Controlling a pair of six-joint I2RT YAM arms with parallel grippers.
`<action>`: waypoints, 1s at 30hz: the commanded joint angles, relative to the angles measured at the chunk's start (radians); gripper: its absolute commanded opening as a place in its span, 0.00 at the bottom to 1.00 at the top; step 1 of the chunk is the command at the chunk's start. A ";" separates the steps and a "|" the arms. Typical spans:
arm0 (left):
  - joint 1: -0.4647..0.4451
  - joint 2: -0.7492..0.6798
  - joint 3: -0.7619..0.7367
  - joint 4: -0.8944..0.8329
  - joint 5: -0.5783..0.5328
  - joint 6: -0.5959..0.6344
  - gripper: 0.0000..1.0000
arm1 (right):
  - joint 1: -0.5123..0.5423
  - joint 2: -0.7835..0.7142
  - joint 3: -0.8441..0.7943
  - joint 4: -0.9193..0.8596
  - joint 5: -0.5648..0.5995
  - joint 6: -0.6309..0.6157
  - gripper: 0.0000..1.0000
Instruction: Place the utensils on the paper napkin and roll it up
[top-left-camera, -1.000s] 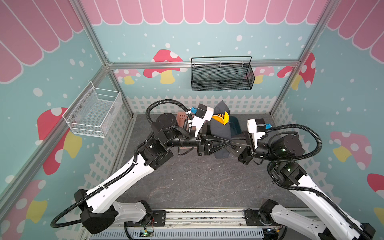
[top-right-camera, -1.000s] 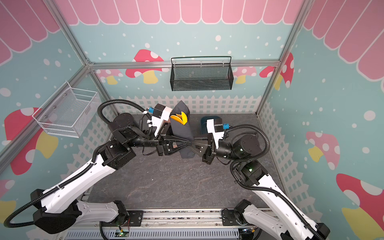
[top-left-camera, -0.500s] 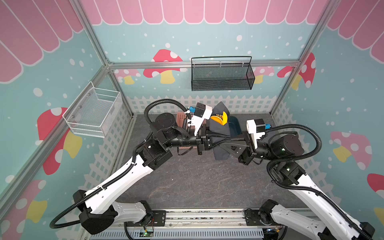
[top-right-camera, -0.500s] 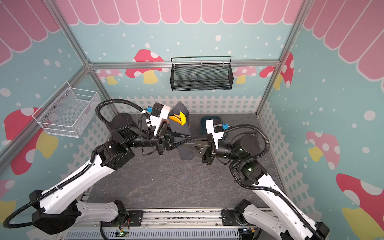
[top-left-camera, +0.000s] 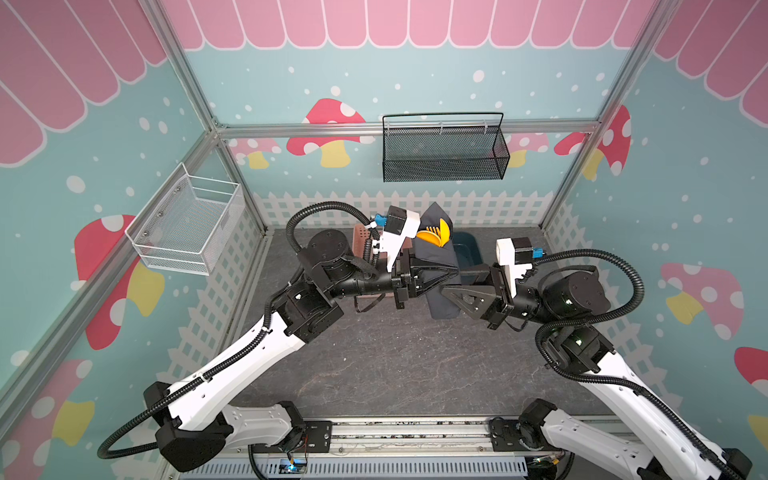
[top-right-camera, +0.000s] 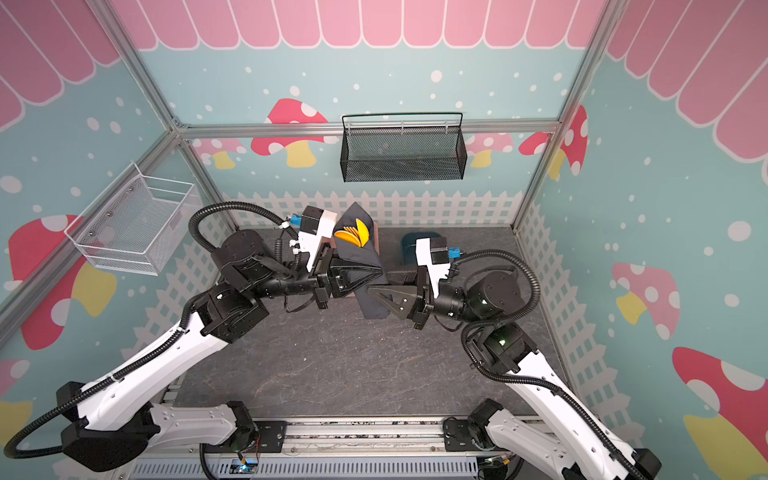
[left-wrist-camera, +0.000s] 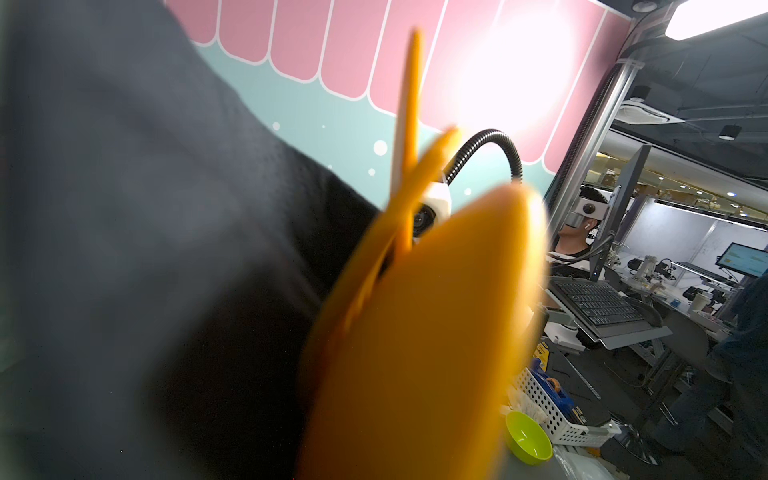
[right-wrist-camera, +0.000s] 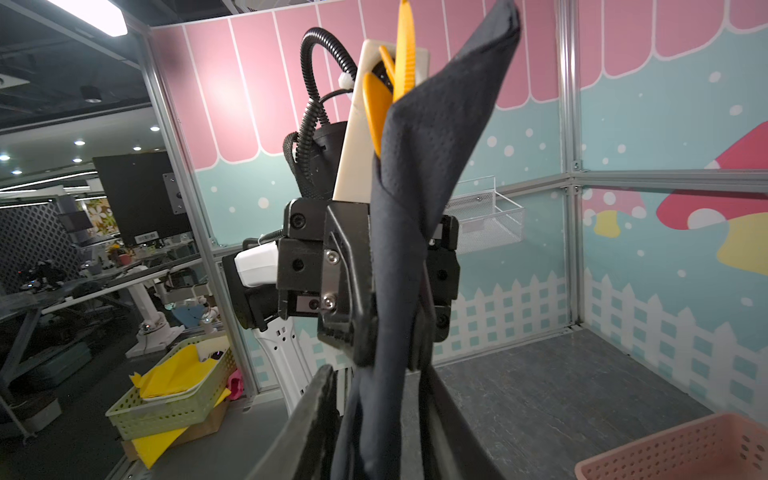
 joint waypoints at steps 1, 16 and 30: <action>-0.002 -0.022 -0.003 -0.015 -0.020 0.020 0.06 | -0.001 -0.043 -0.023 -0.024 0.063 -0.019 0.38; -0.002 -0.019 0.001 -0.017 -0.024 0.022 0.06 | -0.001 -0.051 -0.042 -0.046 0.066 -0.024 0.27; -0.002 -0.021 -0.005 -0.026 -0.042 0.026 0.06 | -0.002 -0.049 -0.032 -0.047 0.086 -0.021 0.05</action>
